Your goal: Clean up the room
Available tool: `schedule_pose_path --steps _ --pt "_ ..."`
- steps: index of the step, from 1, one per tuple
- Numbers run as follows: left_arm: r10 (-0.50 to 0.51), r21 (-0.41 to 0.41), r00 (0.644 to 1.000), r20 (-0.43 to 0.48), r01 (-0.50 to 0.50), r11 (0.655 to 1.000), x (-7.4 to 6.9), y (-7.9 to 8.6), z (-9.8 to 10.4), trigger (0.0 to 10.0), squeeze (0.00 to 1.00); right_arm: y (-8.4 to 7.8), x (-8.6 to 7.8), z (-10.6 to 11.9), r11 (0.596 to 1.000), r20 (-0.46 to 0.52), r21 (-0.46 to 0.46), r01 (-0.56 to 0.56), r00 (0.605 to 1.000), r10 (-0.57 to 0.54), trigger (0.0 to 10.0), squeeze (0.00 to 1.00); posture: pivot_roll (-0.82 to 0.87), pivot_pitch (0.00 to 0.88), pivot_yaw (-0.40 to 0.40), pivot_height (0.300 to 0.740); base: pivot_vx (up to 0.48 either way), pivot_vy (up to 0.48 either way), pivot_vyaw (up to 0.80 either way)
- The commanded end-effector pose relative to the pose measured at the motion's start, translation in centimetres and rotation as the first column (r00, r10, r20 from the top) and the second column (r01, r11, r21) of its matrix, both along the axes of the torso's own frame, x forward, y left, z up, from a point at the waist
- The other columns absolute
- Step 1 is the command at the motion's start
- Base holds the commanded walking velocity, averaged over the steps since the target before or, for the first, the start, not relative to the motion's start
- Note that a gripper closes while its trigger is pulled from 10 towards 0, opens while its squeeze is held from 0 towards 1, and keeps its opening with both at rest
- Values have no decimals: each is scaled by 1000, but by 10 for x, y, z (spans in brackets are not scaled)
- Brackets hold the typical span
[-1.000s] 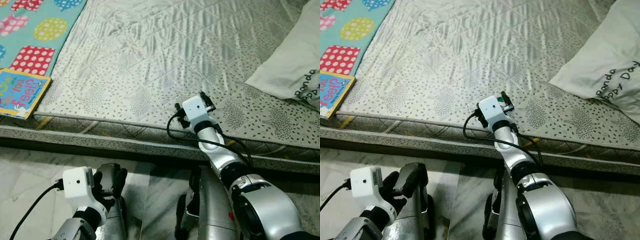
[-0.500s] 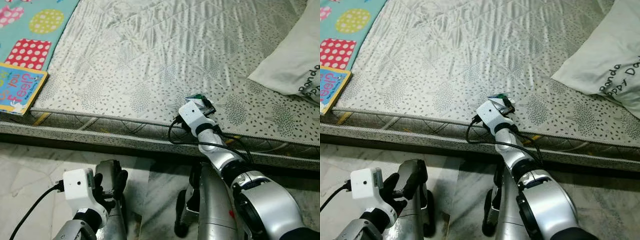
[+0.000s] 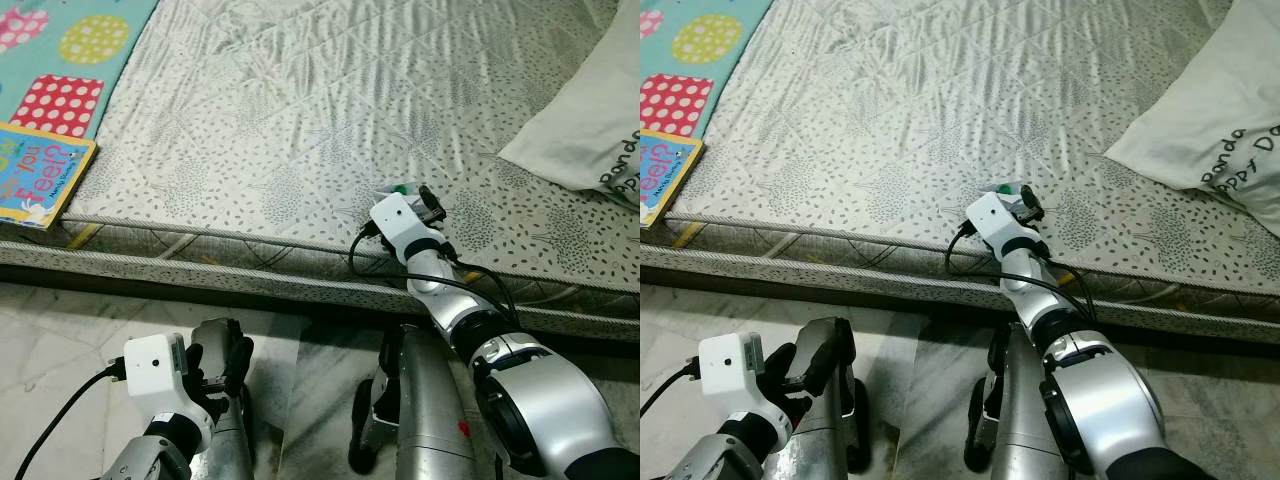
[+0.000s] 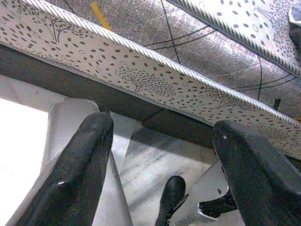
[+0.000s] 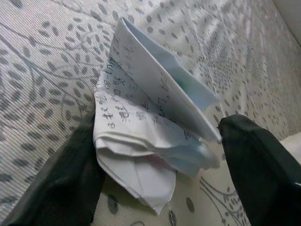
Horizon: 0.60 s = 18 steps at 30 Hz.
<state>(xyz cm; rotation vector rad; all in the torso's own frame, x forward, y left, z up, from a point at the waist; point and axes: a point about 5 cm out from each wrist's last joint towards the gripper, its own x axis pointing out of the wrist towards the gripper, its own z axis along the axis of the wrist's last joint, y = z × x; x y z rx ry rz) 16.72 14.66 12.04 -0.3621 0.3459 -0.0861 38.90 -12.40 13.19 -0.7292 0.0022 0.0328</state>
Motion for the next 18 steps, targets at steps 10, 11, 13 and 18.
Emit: schedule_pose_path --steps 10,11,13,18 --pt "6 14 1000 -11 -6 1000 2 3 -2 10000 0 -11 -3 -7 999 -25 15 35 999 -35 0 0 291 357 -46 543 0 0 0" --pt "6 15 1000 -11 -6 1000 3 3 -2 10000 0 -11 -3 -8 999 -26 16 35 999 -35 0 0 291 356 -46 543 0 0 0" --pt "6 16 1000 -9 -5 1000 4 3 -2 10000 0 -11 -3 -9 999 -28 18 35 999 -34 0 0 292 354 -44 543 0 0 0" --pt "3 20 1000 -7 -3 1000 4 4 -2 10000 0 -12 -4 -10 999 -30 33 36 999 -35 0 0 294 348 -41 543 0 0 0"
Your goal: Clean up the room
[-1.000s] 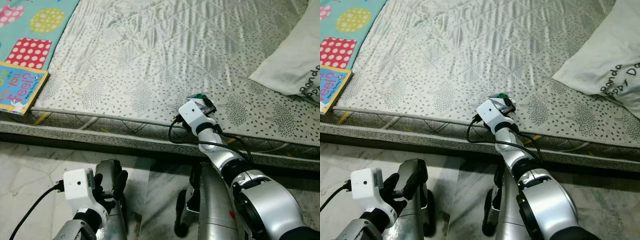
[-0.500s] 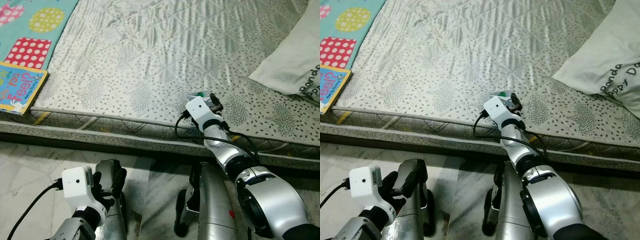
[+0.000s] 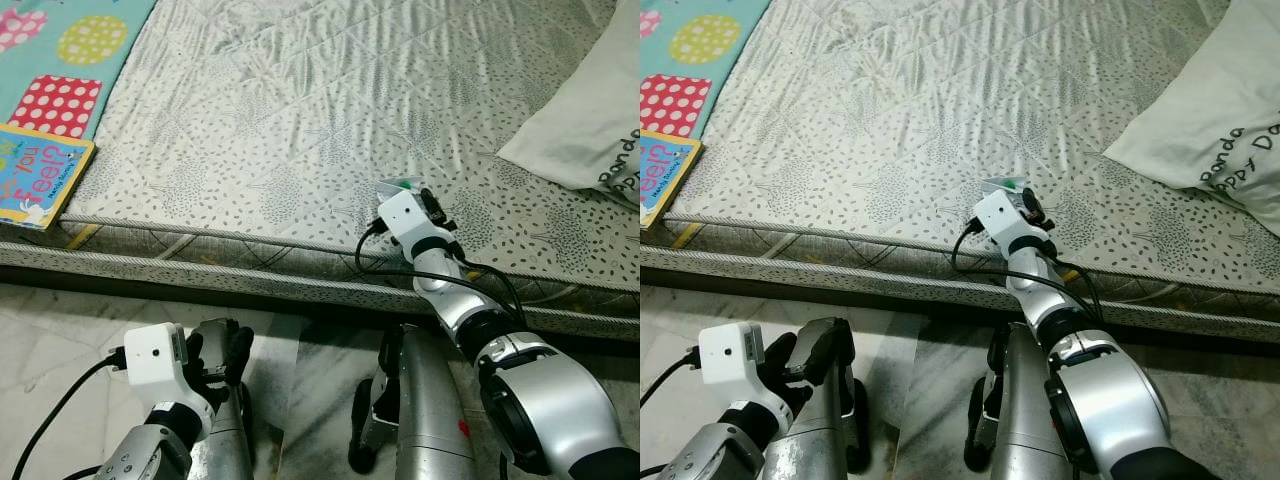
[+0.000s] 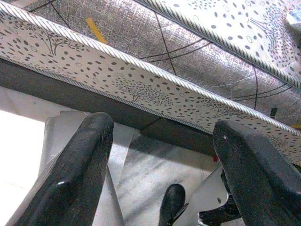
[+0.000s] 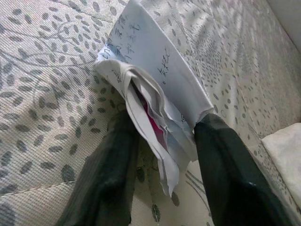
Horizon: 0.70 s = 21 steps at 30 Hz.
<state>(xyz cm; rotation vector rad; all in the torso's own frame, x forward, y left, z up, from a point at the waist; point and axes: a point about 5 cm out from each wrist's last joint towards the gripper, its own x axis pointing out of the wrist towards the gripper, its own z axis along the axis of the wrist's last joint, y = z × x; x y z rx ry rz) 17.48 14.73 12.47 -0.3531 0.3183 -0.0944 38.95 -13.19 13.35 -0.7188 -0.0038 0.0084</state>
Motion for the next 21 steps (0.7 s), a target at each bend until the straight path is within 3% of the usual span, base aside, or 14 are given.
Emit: schedule_pose_path --steps 1,12,21 --pt "8 14 999 -35 -7 1000 -3 3 -6 10000 0 -4 -5 -12 1000 -43 25 16 999 -15 0 0 294 347 -40 543 0 0 0" --pt "1 22 1000 -26 -1 1000 2 4 -6 10000 0 -3 -6 -14 998 -53 65 15 999 -12 0 0 298 324 -35 543 0 0 0" --pt "-2 28 1000 2 2 1000 14 5 -7 10000 0 -6 -8 -19 968 -100 250 32 995 -7 0 0 265 278 -27 543 0 0 0"
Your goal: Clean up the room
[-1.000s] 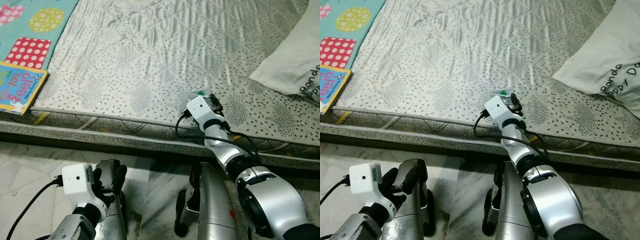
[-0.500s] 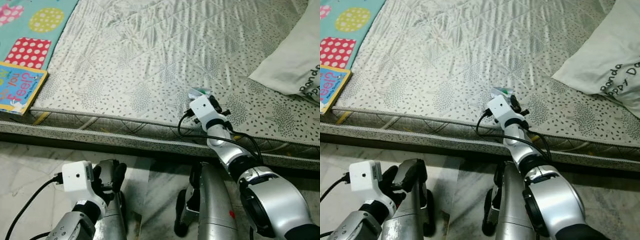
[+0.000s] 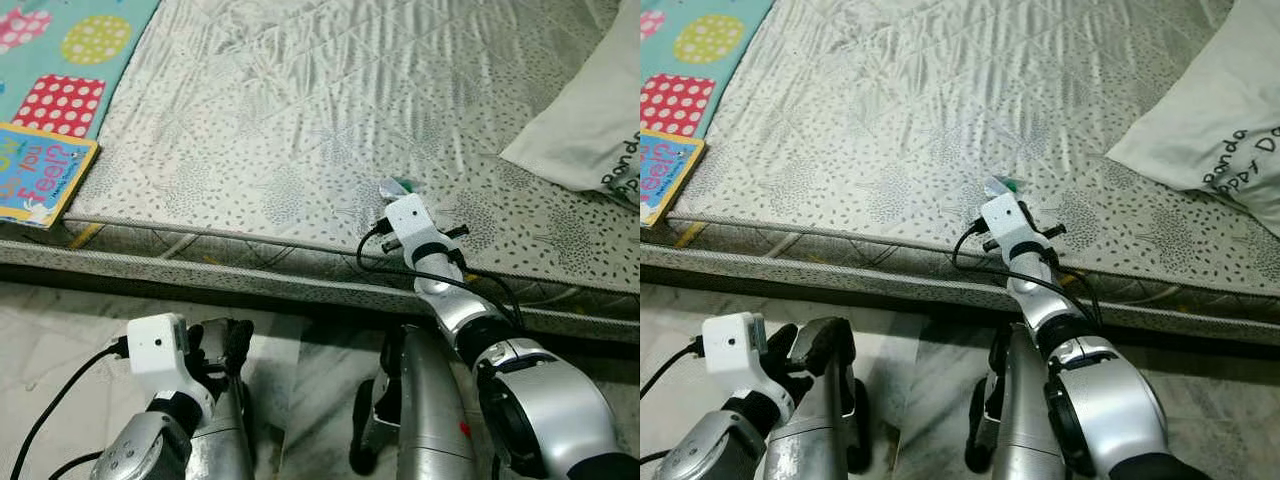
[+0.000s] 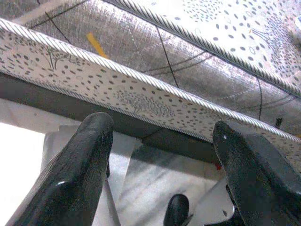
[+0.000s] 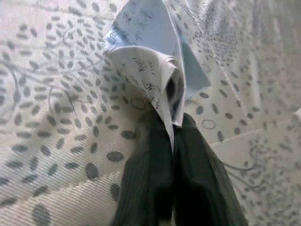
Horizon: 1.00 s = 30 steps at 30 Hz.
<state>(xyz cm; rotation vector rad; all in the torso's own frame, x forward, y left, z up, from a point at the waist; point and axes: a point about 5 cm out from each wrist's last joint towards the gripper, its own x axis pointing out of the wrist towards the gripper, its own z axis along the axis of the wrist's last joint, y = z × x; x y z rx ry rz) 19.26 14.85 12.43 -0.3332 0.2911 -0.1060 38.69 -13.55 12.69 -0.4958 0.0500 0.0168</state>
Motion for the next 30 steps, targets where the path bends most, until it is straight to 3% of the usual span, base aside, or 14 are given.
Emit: schedule_pose_path --steps 1,4,16,18,19,20,30 --pt "7 12 1000 -22 -7 1000 -2 3 -7 10000 0 -4 -6 -13 999 -54 53 7 999 -4 0 0 246 259 -25 543 0 0 0" --pt "7 7 1000 12 -7 1000 11 0 -7 10000 0 -7 -10 -20 986 -73 167 -22 997 34 0 0 211 215 -15 543 0 0 0" --pt "1 8 997 73 -1 1000 40 -1 -12 10000 0 -27 -20 -19 925 5 372 -77 997 81 0 0 91 107 18 543 0 0 0" --pt "25 11 994 102 -26 1000 45 2 -13 10000 0 -27 -26 -9 888 75 445 -116 993 92 9490 0 51 74 31 543 0 0 0" --pt "25 11 994 102 -26 1000 45 2 -13 10000 0 -27 -26 -9 888 75 445 -116 993 92 9490 0 51 74 31 543 0 0 0" --pt "37 19 992 117 -40 999 46 4 -14 10000 0 -28 -30 -5 863 99 490 -123 991 85 10000 0 31 56 36 543 0 0 0" --pt "82 39 983 165 -90 995 54 16 -19 10000 0 -19 -67 12 760 177 629 -165 982 67 10000 0 -19 0 54 543 0 0 0"
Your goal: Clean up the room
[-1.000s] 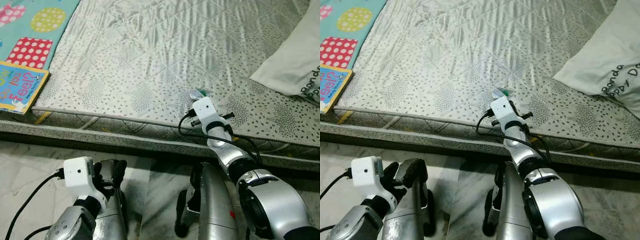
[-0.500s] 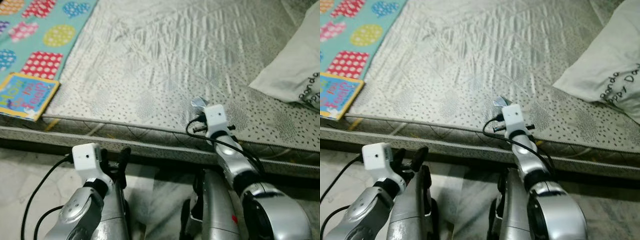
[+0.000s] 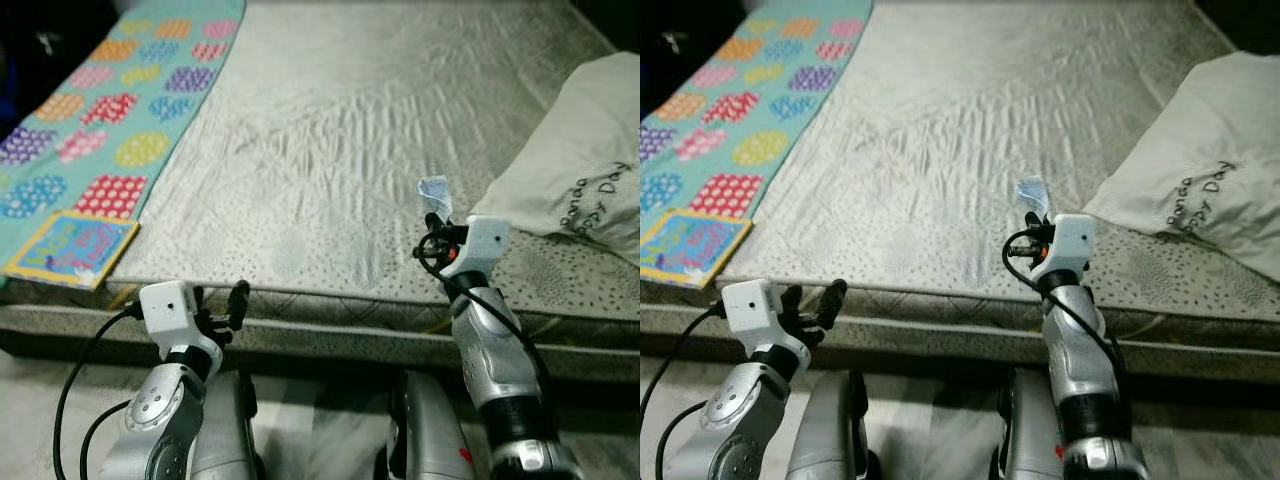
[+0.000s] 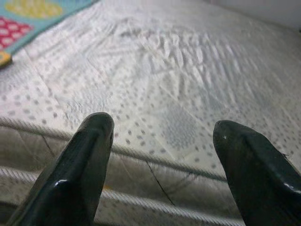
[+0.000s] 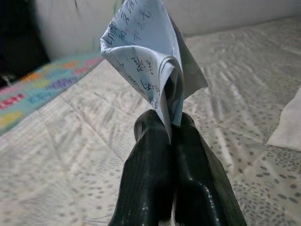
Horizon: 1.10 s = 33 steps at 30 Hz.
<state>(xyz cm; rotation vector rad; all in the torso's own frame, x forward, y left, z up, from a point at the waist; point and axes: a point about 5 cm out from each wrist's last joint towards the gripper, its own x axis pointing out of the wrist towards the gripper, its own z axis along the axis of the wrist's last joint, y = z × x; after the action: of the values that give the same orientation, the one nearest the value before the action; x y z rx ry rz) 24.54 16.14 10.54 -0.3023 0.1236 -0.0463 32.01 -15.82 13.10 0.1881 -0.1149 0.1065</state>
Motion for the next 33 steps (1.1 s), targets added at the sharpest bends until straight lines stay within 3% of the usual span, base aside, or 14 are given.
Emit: schedule_pose_path --steps 1,10,33 --pt "4 14 1000 13 -4 1000 3 3 0 10000 0 4 -2 10 1000 17 11 -16 1000 16 10000 0 -19 0 54 543 0 0 0" --pt "-10 17 999 36 9 1000 10 3 -1 10000 0 6 -6 25 999 13 49 -8 1000 8 10000 0 -24 0 71 607 0 0 0" --pt "-31 28 998 53 29 999 15 3 -1 10000 0 -2 -8 31 998 3 52 23 1000 -24 10000 0 -27 0 86 740 0 0 0"
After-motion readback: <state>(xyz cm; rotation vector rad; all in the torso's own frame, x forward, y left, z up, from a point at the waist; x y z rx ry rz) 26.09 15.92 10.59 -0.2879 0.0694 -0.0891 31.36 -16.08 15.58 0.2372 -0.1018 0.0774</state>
